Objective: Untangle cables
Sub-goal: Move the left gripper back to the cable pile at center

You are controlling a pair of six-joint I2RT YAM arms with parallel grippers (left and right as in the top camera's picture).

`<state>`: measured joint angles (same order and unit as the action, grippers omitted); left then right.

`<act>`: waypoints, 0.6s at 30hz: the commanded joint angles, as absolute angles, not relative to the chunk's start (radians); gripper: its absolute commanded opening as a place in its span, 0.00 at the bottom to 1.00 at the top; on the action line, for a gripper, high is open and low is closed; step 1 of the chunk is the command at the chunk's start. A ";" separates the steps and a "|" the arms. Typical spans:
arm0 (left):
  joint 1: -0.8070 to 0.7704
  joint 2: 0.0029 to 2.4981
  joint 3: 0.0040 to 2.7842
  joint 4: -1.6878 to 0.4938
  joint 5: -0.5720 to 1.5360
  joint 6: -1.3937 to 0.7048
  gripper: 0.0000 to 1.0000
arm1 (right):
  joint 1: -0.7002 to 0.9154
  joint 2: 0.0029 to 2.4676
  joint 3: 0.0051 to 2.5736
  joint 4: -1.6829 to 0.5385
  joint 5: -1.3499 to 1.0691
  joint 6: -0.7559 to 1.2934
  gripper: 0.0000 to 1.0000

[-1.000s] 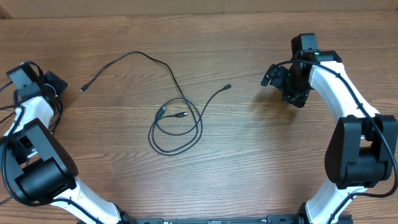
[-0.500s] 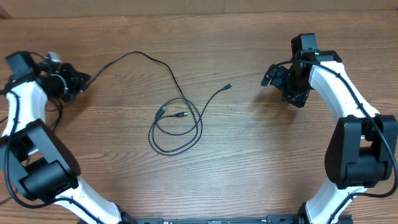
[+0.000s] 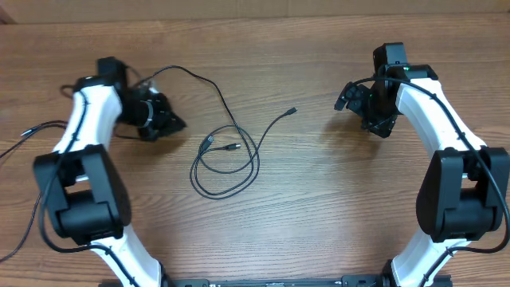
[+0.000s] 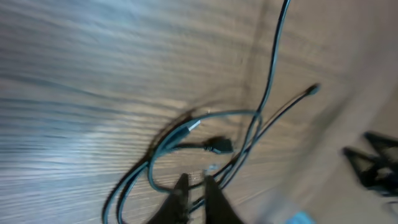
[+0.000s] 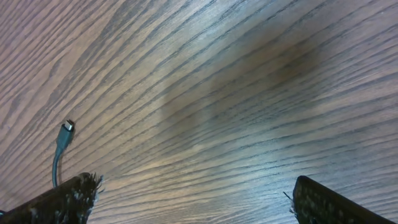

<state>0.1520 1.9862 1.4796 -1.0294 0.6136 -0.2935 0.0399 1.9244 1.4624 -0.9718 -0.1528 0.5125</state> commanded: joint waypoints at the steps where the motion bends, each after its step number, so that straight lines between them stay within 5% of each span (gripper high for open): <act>1: 0.051 1.962 1.492 -1.046 0.455 -0.276 0.15 | 0.040 1.925 1.472 -0.970 -0.147 0.511 1.00; 8: -0.150 1.962 1.492 -1.071 0.311 -0.276 0.28 | 0.040 1.925 1.472 -0.970 -0.146 0.511 1.00; 18: -0.327 1.962 1.492 -1.067 0.020 -0.373 0.30 | 0.040 1.925 1.472 -0.970 -0.146 0.511 1.00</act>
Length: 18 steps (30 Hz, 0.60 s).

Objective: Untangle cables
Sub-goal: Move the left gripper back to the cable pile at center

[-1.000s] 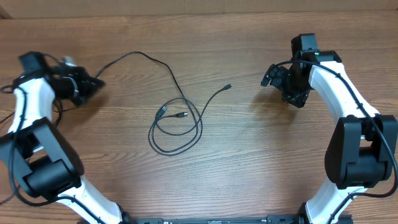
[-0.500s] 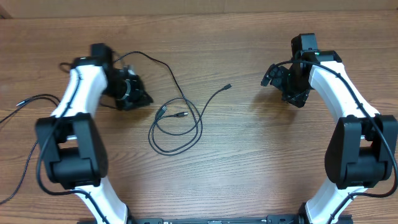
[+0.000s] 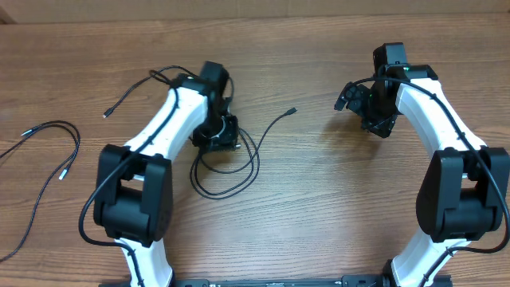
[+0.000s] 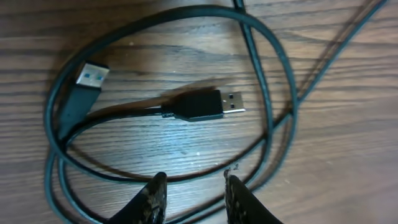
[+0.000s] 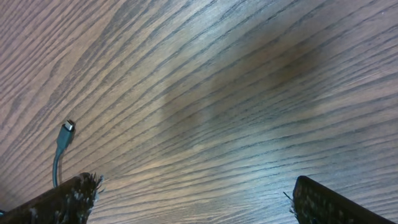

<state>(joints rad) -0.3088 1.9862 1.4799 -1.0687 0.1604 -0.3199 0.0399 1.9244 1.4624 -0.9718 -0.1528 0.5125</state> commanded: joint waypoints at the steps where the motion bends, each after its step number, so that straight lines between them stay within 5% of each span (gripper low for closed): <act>1: -0.336 1.962 1.492 -1.066 0.015 -0.375 0.29 | 0.040 1.925 1.472 -0.970 -0.146 0.511 1.00; 8: -0.384 1.963 1.448 -1.034 0.019 -0.405 0.13 | 0.040 1.925 1.472 -0.970 -0.146 0.511 1.00; 18: -0.390 1.963 1.282 -0.836 -0.061 -0.406 0.10 | 0.040 1.925 1.472 -0.970 -0.146 0.511 1.00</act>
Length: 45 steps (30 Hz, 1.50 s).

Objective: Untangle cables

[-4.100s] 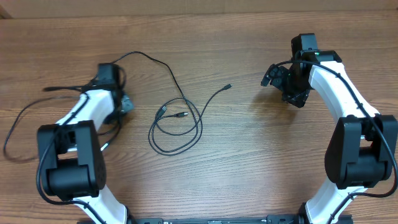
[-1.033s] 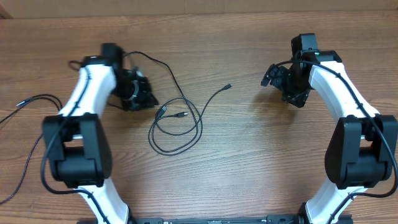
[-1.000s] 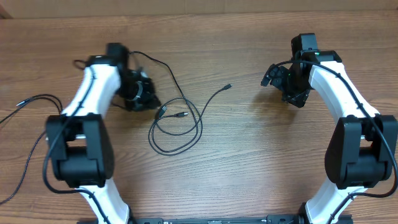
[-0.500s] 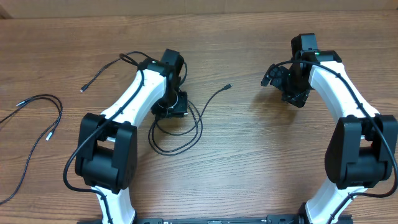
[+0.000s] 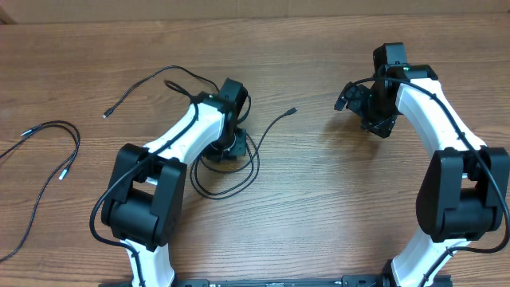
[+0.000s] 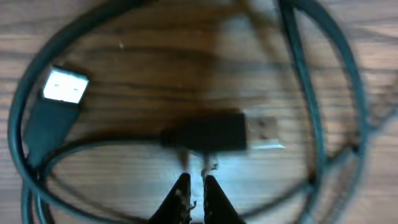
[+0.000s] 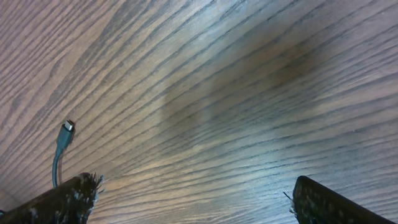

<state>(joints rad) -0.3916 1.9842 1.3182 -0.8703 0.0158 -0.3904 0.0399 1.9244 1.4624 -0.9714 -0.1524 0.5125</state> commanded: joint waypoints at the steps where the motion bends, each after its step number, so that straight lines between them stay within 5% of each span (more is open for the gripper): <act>1: -0.388 1.963 1.272 -0.823 -0.101 -0.414 0.10 | 0.040 1.925 1.472 -0.970 -0.147 0.511 1.00; 8: -0.352 1.963 1.269 -0.830 -0.377 -0.588 0.10 | 0.040 1.925 1.472 -0.970 -0.147 0.511 1.00; 20: -0.281 1.963 1.263 -0.912 -0.390 -0.677 0.11 | 0.040 1.925 1.472 -0.970 -0.146 0.511 1.00; 25: -0.274 1.963 1.269 -0.895 -0.299 -0.616 0.17 | 0.040 1.925 1.472 -0.970 -0.147 0.511 1.00; 34: -0.277 1.963 1.502 -1.070 0.015 -0.350 0.11 | 0.040 1.925 1.472 -0.970 -0.147 0.511 1.00; 38: -0.285 1.963 1.581 -1.146 0.085 -0.350 0.46 | 0.040 1.925 1.472 -0.970 -0.146 0.511 1.00; 45: -0.356 1.964 1.513 -1.140 0.102 -0.336 0.49 | 0.040 1.925 1.472 -0.970 -0.146 0.511 1.00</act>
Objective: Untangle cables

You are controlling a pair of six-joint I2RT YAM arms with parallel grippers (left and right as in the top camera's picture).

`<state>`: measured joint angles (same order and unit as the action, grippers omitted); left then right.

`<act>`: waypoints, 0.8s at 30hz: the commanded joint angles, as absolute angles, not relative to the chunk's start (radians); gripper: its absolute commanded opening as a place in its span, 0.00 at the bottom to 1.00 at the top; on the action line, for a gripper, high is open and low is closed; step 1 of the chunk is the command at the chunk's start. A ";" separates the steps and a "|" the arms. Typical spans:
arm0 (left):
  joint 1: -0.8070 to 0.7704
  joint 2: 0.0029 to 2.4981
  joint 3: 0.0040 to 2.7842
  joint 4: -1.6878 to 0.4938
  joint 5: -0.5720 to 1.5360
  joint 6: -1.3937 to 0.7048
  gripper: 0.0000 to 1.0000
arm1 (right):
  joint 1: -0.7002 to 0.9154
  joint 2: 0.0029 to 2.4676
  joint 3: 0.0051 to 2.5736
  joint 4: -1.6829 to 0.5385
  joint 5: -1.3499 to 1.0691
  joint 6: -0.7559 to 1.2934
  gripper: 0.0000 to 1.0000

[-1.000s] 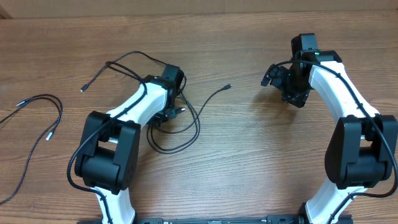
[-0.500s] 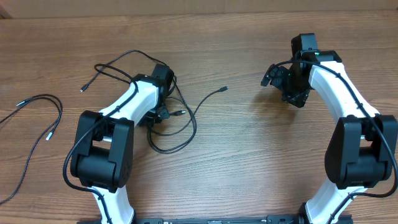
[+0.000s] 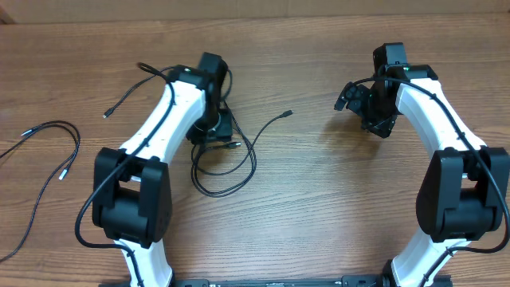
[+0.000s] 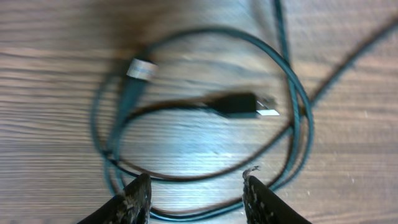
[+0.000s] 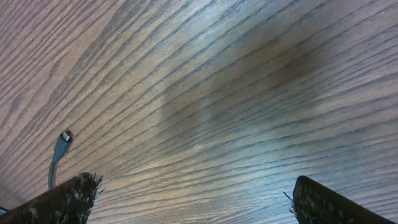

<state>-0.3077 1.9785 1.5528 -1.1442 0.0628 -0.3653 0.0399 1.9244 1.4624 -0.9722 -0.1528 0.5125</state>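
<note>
Two dark cables lie coiled together in loops at the table's middle. In the left wrist view a black USB plug and a grey-blue plug lie inside the loops. My left gripper hangs open just above the coil, with nothing between its fingers; in the overhead view the left gripper is at the coil's upper edge. One cable's small connector end points right. My right gripper is open over bare wood, with that connector end to its left.
A thin separate cable lies at the far left. Another thin cable runs along the left arm's far side. The right arm stands at the right.
My left gripper was shut low at the black USB plug; now it is open and higher. The plugs and loops have shifted, and the connector end has moved slightly left. The right arm has not moved.
My left gripper was shut at the far left of the table. Then it was open over the coil, above the black USB plug. Then it was shut down at that plug. Now it is open above the shifted coil. The right gripper stayed open and still.
</note>
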 commanded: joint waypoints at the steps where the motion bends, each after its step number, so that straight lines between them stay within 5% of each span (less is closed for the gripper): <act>1: -0.367 1.964 1.500 -1.135 0.103 -0.336 0.49 | 0.040 1.925 1.472 -0.970 -0.147 0.511 1.00; 12: -0.508 1.964 1.371 -1.045 0.105 -0.406 0.34 | 0.040 1.925 1.472 -0.970 -0.147 0.511 1.00; 24: -0.617 1.964 1.363 -0.968 0.099 -0.408 0.33 | 0.040 1.925 1.472 -0.970 -0.147 0.511 1.00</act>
<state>-0.6033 1.9785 1.3731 -0.9783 0.0940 -0.3901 0.0399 1.9244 1.4624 -0.9722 -0.1524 0.5125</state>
